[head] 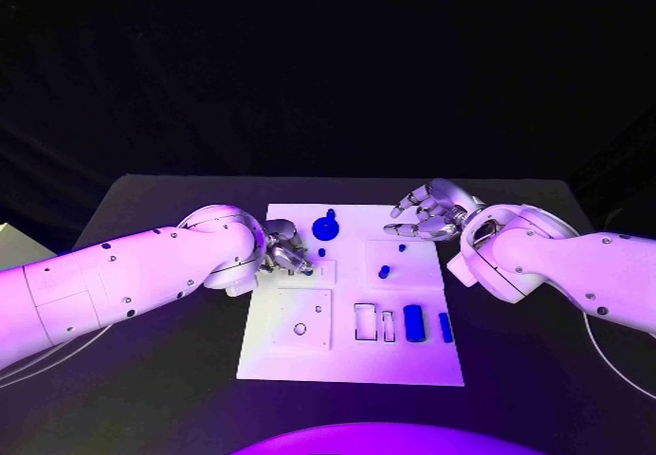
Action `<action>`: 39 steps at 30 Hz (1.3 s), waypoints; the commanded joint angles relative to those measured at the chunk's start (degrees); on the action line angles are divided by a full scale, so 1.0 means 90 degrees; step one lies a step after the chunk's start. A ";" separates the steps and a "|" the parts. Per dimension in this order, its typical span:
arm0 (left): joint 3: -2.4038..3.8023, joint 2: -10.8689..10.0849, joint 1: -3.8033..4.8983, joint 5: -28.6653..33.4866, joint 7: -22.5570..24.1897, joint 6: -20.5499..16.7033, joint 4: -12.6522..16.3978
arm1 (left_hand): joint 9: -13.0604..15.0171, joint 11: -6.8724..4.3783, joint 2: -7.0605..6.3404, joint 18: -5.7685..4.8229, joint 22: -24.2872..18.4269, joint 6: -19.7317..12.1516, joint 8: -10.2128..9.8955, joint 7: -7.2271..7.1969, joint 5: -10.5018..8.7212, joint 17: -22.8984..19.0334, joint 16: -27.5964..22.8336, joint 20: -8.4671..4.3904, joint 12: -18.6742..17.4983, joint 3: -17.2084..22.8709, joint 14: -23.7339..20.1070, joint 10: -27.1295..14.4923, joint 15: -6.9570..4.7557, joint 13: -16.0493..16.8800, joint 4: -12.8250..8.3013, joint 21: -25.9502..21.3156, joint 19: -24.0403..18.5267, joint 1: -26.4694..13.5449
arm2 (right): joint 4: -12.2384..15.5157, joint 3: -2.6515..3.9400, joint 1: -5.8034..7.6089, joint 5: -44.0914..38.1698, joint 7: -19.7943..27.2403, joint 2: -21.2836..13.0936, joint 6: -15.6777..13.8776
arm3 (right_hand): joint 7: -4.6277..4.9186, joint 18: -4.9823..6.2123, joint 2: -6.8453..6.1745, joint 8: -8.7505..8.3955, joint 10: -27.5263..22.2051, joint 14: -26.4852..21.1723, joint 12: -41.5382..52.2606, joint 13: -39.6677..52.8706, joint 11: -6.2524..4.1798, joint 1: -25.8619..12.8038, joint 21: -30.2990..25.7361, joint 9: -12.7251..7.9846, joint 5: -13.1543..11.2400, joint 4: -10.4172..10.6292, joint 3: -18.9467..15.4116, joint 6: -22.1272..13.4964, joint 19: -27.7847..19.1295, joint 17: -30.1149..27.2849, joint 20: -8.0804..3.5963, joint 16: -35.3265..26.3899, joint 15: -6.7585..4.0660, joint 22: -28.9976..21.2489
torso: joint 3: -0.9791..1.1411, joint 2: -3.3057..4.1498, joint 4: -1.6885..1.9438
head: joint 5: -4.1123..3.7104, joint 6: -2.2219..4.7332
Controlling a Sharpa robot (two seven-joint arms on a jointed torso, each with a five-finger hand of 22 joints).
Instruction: Assemble the parts on the task board
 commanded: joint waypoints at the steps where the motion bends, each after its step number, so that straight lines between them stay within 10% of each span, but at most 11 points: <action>1: -0.0001 0.0032 -0.0004 -0.0038 0.0000 0.0233 0.0009 | -0.0038 0.0010 0.0023 -0.0097 0.0003 0.0117 0.0050 -0.0067 0.0069 0.0784 0.0045 -0.0002 0.0024 0.1403 0.0430 0.0062 -0.0041 0.0018 -0.1435 0.0024 0.0033 -0.0065 | 0.0003 0.0000 -0.0006 -0.0025 0.0026 0.0005 0.0085 | -0.0014 -0.0043 -0.0007 0.0022 -0.0003 0.0641 -0.0039 0.0844 -0.0038 -0.0081 0.0028 0.0006 -0.0020 0.0012 -0.0025 -0.0029 0.0666 0.1582 -0.0034 -0.0005 -0.0060 0.1673 | 0.0000 0.0004 -0.0002 | -0.0001 0.0000; 39: -0.0006 0.0210 -0.0004 -0.0049 0.0010 0.0280 -0.0236 | -0.0297 -0.0056 0.0084 -0.0111 0.0046 0.0224 0.0110 -0.0174 0.0114 0.0876 0.0084 -0.0035 0.0115 0.0587 0.0450 0.0250 -0.0083 0.0168 -0.1161 0.0004 0.0058 -0.0620 | 0.0005 -0.0001 -0.0014 -0.0025 0.0036 0.0000 0.0081 | -0.0014 -0.0043 -0.0009 0.0032 -0.0012 0.0638 -0.0051 0.0833 -0.0039 -0.0091 0.0028 0.0006 -0.0019 0.0011 -0.0028 -0.0039 0.0666 0.1570 -0.0036 -0.0011 -0.0062 0.1673 | 0.0005 0.0000 0.0002 | -0.0049 -0.0040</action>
